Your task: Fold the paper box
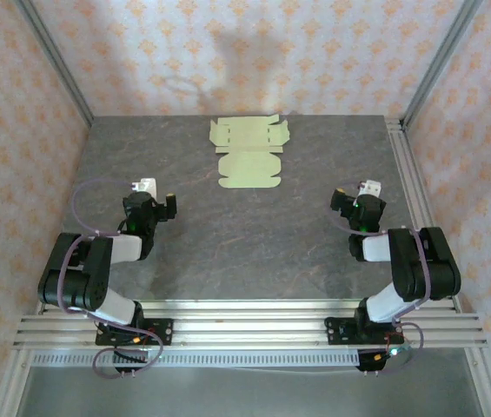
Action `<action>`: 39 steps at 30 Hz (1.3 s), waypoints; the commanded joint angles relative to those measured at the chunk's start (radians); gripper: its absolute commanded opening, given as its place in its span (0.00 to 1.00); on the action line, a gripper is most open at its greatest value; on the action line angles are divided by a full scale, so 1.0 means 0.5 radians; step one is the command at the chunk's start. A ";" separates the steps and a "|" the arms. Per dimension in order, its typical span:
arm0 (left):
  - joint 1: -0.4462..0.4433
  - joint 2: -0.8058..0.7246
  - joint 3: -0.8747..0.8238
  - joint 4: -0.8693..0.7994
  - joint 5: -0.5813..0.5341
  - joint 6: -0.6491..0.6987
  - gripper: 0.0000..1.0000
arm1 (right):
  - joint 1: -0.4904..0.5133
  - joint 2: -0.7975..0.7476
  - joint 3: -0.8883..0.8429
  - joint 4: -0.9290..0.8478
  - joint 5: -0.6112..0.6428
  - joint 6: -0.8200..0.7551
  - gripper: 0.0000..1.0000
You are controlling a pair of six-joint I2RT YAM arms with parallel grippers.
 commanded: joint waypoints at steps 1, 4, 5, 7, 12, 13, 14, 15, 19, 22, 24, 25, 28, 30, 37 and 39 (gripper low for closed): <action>0.004 -0.010 0.039 0.077 -0.028 -0.014 1.00 | 0.014 0.009 0.044 0.052 0.039 -0.022 0.99; 0.004 -0.009 0.039 0.077 -0.030 -0.014 1.00 | 0.014 0.009 0.044 0.052 0.039 -0.022 0.99; 0.005 -0.008 0.039 0.077 -0.031 -0.012 1.00 | 0.017 0.010 0.044 0.054 0.039 -0.022 0.99; 0.004 -0.010 0.039 0.077 -0.028 -0.013 1.00 | 0.014 0.009 0.044 0.053 0.042 -0.023 0.99; 0.004 -0.010 0.042 0.074 -0.030 -0.013 1.00 | 0.014 0.013 0.044 0.054 0.042 -0.022 0.99; 0.004 -0.010 0.042 0.074 -0.031 -0.013 1.00 | 0.014 0.012 0.046 0.054 0.042 -0.022 0.99; 0.004 -0.009 0.042 0.074 -0.030 -0.012 1.00 | 0.014 0.013 0.044 0.055 0.042 -0.022 0.99; 0.006 -0.010 0.042 0.074 -0.030 -0.013 1.00 | 0.014 0.011 0.046 0.055 0.042 -0.019 0.99; 0.004 -0.009 0.043 0.074 -0.027 -0.014 1.00 | -0.002 0.012 0.047 0.044 0.009 -0.007 0.99; 0.004 -0.011 0.042 0.074 -0.028 -0.014 1.00 | -0.014 0.009 0.041 0.054 0.001 0.003 0.99; 0.004 -0.010 0.042 0.074 -0.027 -0.017 1.00 | -0.014 0.010 0.043 0.055 0.004 0.003 0.99; 0.004 -0.010 0.042 0.074 -0.028 -0.015 1.00 | -0.012 0.010 0.044 0.052 0.000 0.003 0.99; 0.004 -0.009 0.042 0.074 -0.028 -0.017 1.00 | -0.014 0.010 0.044 0.048 0.001 0.003 0.99; 0.004 -0.009 0.042 0.076 -0.028 -0.015 1.00 | -0.014 0.012 0.047 0.043 0.000 0.001 0.99; -0.022 -0.140 0.149 -0.209 -0.032 0.024 1.00 | 0.040 -0.150 0.069 -0.126 0.067 -0.049 0.99; -0.075 -0.253 0.162 -0.311 -0.125 0.044 1.00 | 0.058 -0.271 0.126 -0.312 0.103 -0.057 0.99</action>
